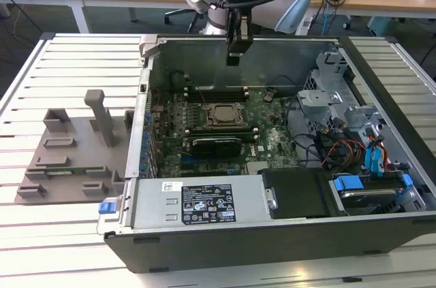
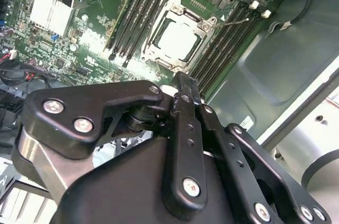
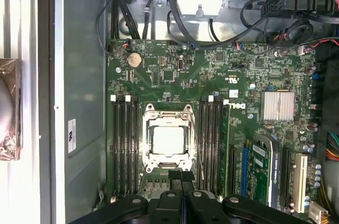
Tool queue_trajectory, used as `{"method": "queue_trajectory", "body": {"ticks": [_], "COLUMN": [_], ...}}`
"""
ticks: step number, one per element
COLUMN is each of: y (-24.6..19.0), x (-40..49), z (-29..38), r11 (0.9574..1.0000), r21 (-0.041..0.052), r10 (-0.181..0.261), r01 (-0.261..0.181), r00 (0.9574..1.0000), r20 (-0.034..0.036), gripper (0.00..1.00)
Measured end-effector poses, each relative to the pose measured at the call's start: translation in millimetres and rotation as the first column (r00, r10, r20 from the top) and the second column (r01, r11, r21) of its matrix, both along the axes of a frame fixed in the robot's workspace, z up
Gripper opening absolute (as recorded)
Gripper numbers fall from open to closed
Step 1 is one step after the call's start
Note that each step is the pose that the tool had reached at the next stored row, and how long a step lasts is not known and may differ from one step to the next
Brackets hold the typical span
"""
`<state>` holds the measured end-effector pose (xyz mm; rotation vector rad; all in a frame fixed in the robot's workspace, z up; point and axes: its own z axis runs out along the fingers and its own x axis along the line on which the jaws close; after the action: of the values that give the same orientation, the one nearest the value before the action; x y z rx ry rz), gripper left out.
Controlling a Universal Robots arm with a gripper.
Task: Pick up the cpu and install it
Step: 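Close the cpu cover, then install the first cpu locking lever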
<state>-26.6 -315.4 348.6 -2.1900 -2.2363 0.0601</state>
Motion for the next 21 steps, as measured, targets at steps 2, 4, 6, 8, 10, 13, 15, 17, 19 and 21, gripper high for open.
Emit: {"method": "queue_trajectory", "body": {"ticks": [2, 4, 6, 8, 10, 13, 15, 17, 19, 21], "y": [0.0, 0.0, 0.0, 0.0, 0.0, 0.0, 0.0, 0.0, 0.0, 0.0], "x": [0.0, 0.0, 0.0, 0.0, 0.0, 0.0, 0.0, 0.0, 0.0, 0.0], "z": [0.1, 0.2, 0.2, 0.2, 0.2, 0.2, 0.2, 0.2, 0.2, 0.2], "r11": [1.0, 1.0, 1.0, 0.9978, 0.9945, 0.9828, 0.9765, 0.9678, 0.9606, 0.9402], "r21": [0.0, -0.0001, -0.0001, -0.0001, -0.0001, 0.0, -0.0001, -0.0001, -0.0001, -0.0001], "r10": [0.0, 0.0, 0.01, 0.066, 0.105, 0.185, 0.216, 0.252, 0.278, 0.341], "r01": [0.0, 0.0, -0.01, -0.066, -0.105, -0.185, -0.216, -0.252, -0.278, -0.341], "r00": [1.0, 1.0, 1.0, 0.9978, 0.9945, 0.9828, 0.9765, 0.9678, 0.9606, 0.9402], "r20": [0.0, 0.0, -0.0001, -0.0001, -0.0001, -0.0001, -0.0001, -0.0001, -0.0001, 0.0], "gripper": [0.11, 0.11, 0.11, 0.11, 0.11, 0.11, 0.11, 0.11, 0.11, 0.11]}}
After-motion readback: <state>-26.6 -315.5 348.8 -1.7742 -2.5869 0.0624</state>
